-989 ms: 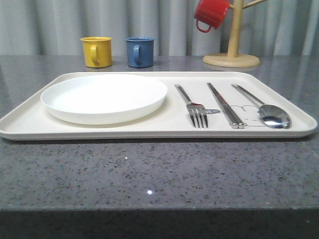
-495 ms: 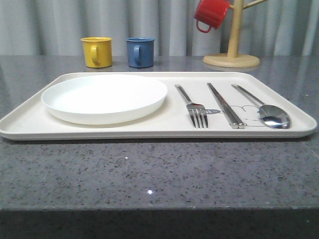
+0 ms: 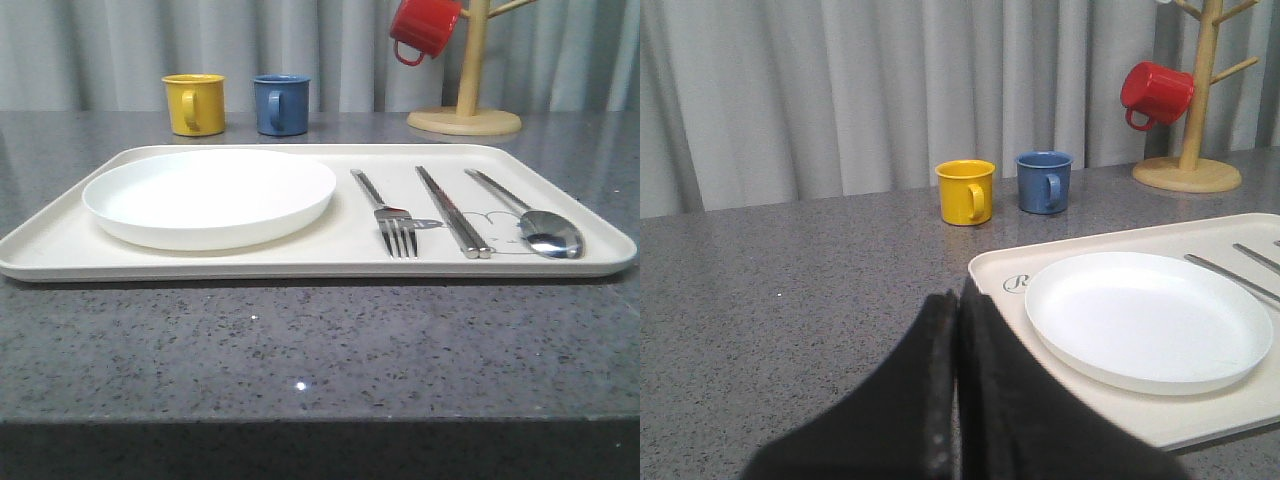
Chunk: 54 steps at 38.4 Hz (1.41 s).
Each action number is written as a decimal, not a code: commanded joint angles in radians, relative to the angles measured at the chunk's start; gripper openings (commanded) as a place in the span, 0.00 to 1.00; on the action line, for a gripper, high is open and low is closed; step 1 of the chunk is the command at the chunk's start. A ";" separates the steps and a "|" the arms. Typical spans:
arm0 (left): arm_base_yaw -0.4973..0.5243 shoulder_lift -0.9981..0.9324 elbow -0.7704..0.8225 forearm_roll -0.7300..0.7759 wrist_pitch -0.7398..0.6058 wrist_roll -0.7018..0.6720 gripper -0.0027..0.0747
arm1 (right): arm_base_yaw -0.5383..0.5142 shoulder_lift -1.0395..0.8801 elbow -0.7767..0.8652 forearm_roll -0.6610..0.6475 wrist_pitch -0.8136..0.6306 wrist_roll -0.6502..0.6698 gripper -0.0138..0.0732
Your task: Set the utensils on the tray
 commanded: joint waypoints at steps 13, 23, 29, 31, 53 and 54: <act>0.002 0.008 -0.026 -0.014 -0.077 -0.012 0.01 | -0.002 0.009 -0.022 -0.015 -0.082 -0.011 0.08; 0.044 -0.024 0.065 0.003 -0.091 -0.012 0.01 | -0.002 0.009 -0.022 -0.015 -0.082 -0.011 0.08; 0.109 -0.024 0.171 0.008 -0.184 -0.012 0.01 | -0.002 0.009 -0.022 -0.015 -0.081 -0.011 0.08; 0.127 -0.024 0.211 0.010 -0.233 -0.012 0.01 | -0.002 0.009 -0.022 -0.015 -0.081 -0.011 0.08; 0.142 -0.024 0.358 0.016 -0.411 -0.012 0.01 | -0.002 0.009 -0.022 -0.015 -0.080 -0.011 0.08; 0.142 -0.024 0.358 0.016 -0.411 -0.012 0.01 | -0.002 0.009 -0.022 -0.015 -0.080 -0.011 0.08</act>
